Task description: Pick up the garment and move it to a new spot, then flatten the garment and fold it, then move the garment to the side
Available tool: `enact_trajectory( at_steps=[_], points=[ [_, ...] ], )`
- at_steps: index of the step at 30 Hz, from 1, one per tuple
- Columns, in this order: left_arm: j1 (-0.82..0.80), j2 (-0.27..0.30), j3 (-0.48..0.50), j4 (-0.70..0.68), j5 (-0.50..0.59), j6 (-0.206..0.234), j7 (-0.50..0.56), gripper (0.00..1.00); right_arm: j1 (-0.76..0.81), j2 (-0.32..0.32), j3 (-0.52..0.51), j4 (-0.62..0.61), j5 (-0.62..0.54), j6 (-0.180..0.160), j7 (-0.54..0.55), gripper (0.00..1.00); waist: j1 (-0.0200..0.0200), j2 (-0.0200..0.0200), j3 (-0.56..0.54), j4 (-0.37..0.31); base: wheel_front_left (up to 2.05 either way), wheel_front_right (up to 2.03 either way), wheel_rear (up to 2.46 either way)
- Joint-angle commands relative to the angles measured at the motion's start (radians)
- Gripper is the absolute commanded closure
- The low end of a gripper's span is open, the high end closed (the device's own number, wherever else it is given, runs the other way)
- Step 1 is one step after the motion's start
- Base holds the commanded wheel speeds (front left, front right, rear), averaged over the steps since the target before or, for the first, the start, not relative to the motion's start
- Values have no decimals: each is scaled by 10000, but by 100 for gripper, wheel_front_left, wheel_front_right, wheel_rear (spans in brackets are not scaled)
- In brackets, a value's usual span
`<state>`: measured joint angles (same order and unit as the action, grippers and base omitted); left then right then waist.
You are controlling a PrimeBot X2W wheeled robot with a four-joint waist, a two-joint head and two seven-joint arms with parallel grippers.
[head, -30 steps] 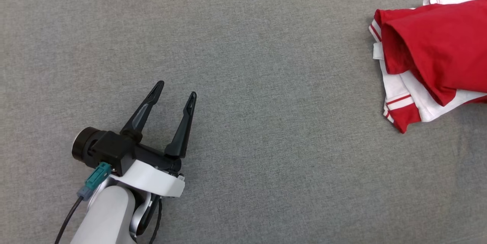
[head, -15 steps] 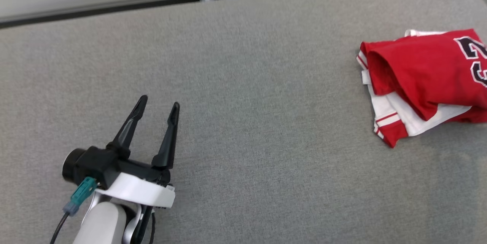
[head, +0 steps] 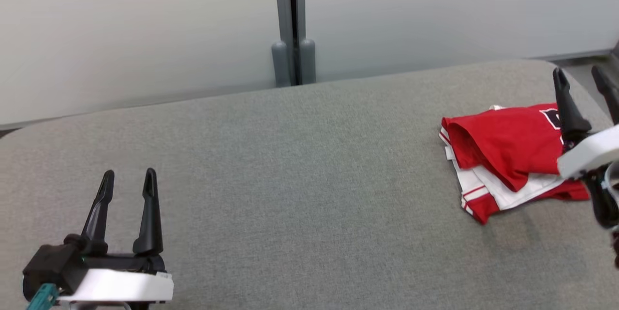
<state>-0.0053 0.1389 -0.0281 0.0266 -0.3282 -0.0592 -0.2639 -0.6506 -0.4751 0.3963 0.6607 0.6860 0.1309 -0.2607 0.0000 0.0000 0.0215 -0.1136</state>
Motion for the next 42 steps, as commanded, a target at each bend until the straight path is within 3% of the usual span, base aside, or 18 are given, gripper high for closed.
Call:
enact_trajectory(
  at_steps=[1,5,7,12,22,42],
  points=[
    [169,-67,106,-81,-183,-42,5,0,520,142,-219,-296,-201,0,-47,0,0,0,-422,256,0,0,0],
    [605,-41,275,-63,-178,-122,5,0,1856,612,-1074,-1403,-1044,0,-49,0,0,0,-685,473,0,0,0],
    [837,121,230,52,218,48,3,0,2508,830,-1479,-2006,-1608,0,-49,0,0,0,-765,565,0,0,0],
    [1147,-87,366,264,452,352,5,0,4258,1725,-2419,-3148,-2753,0,-50,0,0,0,-877,784,0,0,0],
    [1432,-473,368,746,813,70,5,0,5874,2866,-3370,-4316,-4068,0,-51,0,0,0,-895,1059,0,0,0],
    [1141,-741,666,691,1403,-150,4,0,5771,2902,-3003,-4191,-3952,0,-52,0,0,0,-910,959,0,0,0]
  ],
)
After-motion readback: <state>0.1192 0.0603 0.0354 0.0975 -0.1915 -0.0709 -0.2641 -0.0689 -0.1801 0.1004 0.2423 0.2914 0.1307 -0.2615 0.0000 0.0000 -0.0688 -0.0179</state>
